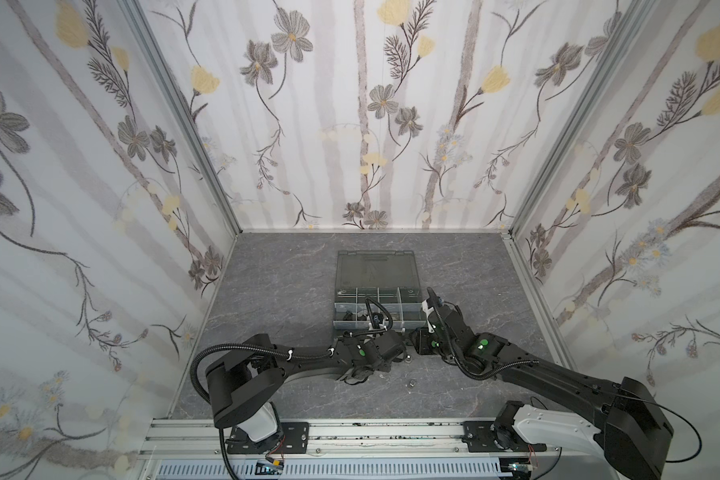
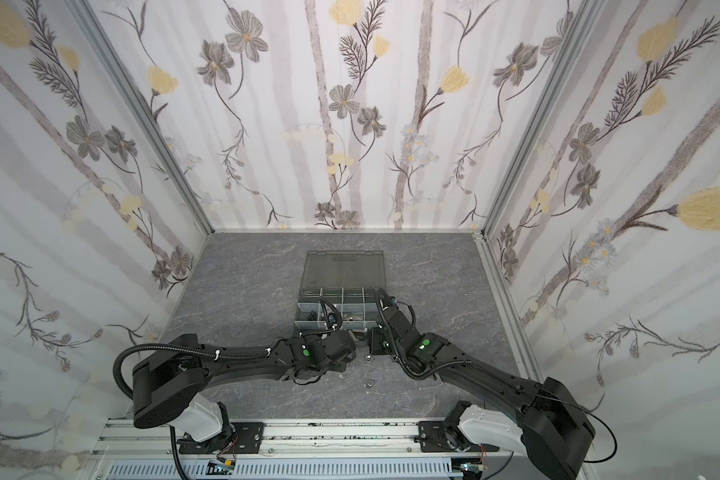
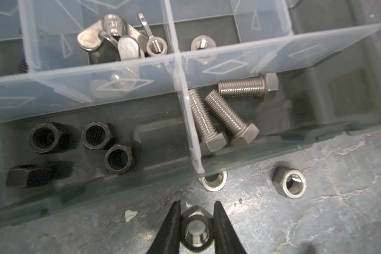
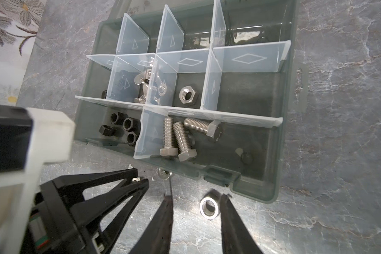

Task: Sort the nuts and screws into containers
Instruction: 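Lift the hex nut with the left gripper over the compartment beside the wing nuts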

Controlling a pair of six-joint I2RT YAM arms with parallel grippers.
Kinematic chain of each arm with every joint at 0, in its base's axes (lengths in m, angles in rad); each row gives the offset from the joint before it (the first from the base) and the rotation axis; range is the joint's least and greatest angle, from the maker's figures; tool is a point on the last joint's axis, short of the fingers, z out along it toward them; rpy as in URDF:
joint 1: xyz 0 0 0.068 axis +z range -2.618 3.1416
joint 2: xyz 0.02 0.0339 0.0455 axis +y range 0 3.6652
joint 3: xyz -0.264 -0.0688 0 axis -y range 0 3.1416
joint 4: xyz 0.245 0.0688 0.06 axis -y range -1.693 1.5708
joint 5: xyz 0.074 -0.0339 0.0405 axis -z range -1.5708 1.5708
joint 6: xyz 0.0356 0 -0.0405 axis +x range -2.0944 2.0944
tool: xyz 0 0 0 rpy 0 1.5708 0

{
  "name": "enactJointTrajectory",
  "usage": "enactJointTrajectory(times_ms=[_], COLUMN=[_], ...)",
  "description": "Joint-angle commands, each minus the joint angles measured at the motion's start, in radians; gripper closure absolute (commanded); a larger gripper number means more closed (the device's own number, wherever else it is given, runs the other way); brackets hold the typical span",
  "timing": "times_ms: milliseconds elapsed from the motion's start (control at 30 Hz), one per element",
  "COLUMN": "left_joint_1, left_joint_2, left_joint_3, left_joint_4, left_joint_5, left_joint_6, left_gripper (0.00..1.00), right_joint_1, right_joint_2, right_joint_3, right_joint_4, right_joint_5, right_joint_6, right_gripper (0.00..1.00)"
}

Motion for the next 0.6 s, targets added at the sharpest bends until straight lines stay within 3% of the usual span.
enactJointTrajectory(times_ms=[0,267,567], left_joint_1=[0.001,0.014,0.105], left_joint_2=[-0.034,-0.115,-0.116], left_joint_3=[0.014,0.041,0.123], left_joint_4=[-0.003,-0.001,0.034], left_joint_5=[0.000,-0.002,0.027], left_joint_6=[-0.002,0.015,0.094], left_gripper=[0.74,0.74,0.74], right_joint_1=[-0.006,-0.017,-0.026], right_joint_2=[-0.013,-0.060,-0.096], right_joint_3=[0.002,-0.013,-0.015], right_joint_4=[0.027,0.023,-0.015], right_joint_5=[0.029,0.051,0.048], right_joint_6=[-0.010,-0.006,0.008], right_gripper=[0.63,0.63,0.62])
